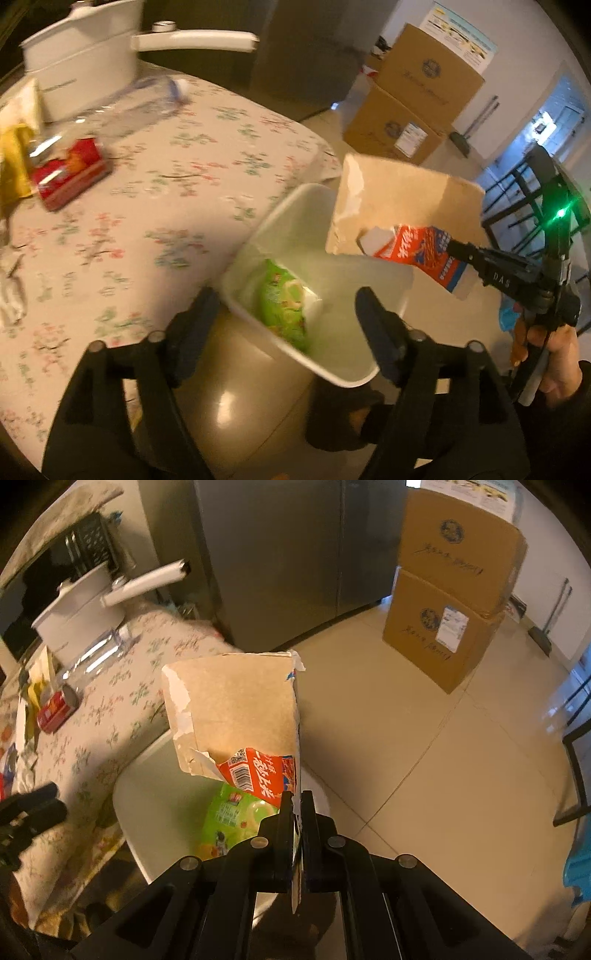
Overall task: Collect trash
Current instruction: 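Open the left tool to drop the bag while the right tool drops the carton into the bin, then reach the left tool to the red noodle bowl and grasp its rim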
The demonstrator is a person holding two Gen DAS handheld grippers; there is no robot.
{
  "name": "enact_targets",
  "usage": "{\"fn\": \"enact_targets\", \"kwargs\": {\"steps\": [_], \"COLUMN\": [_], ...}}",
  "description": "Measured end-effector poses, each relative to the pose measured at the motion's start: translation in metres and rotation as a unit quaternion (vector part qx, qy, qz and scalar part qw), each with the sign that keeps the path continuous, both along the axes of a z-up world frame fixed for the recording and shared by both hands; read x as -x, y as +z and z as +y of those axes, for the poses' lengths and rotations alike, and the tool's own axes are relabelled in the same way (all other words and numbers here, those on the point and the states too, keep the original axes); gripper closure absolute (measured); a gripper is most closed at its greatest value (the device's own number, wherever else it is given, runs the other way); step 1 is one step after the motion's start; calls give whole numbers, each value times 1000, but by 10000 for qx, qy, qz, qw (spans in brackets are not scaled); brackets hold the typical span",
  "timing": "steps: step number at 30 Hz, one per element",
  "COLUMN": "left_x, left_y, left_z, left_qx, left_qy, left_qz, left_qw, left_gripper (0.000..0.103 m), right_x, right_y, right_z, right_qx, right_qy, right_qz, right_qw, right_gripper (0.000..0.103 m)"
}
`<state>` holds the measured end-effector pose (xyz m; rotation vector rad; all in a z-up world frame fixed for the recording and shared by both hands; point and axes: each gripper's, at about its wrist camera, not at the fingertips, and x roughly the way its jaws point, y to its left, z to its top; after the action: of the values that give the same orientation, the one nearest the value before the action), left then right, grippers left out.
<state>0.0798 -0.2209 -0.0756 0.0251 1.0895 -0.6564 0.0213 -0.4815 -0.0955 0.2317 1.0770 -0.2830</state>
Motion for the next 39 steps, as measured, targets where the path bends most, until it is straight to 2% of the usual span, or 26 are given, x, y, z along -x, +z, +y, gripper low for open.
{"fn": "enact_targets", "kwargs": {"steps": [8, 14, 17, 20, 21, 22, 32, 39], "left_x": [-4, -4, -3, -1, -2, -2, -4, -11], "left_y": [13, 22, 27, 31, 32, 33, 46, 46], "left_z": [47, 81, 97, 112, 118, 122, 179, 231], "left_qx": [-329, -445, -565, -640, -646, -640, -554, -585], "left_qy": [417, 596, 661, 760, 813, 855, 1420, 1988], "left_qz": [-221, -434, -611, -714, -726, -732, -807, -735], "left_qw": [9983, 9963, 9943, 9925, 9919, 9916, 9850, 9755], "left_gripper": [13, 7, 4, 2, 2, 2, 1, 1], "right_x": [-27, -37, -38, -37, -37, -38, -50, -67], "right_y": [-29, -44, -46, -41, -39, -34, -8, 6], "right_z": [30, 39, 39, 40, 42, 43, 82, 127], "right_qx": [159, 126, -70, -268, -297, -310, -276, -188], "right_qy": [418, 486, 399, 276, 242, 227, 540, 1009], "right_qz": [559, 834, 835, 760, 703, 608, 345, 230], "right_qw": [9974, 9953, 9957, 9964, 9968, 9974, 9976, 9945], "right_gripper": [98, 97, 87, 62, 50, 43, 35, 33]}}
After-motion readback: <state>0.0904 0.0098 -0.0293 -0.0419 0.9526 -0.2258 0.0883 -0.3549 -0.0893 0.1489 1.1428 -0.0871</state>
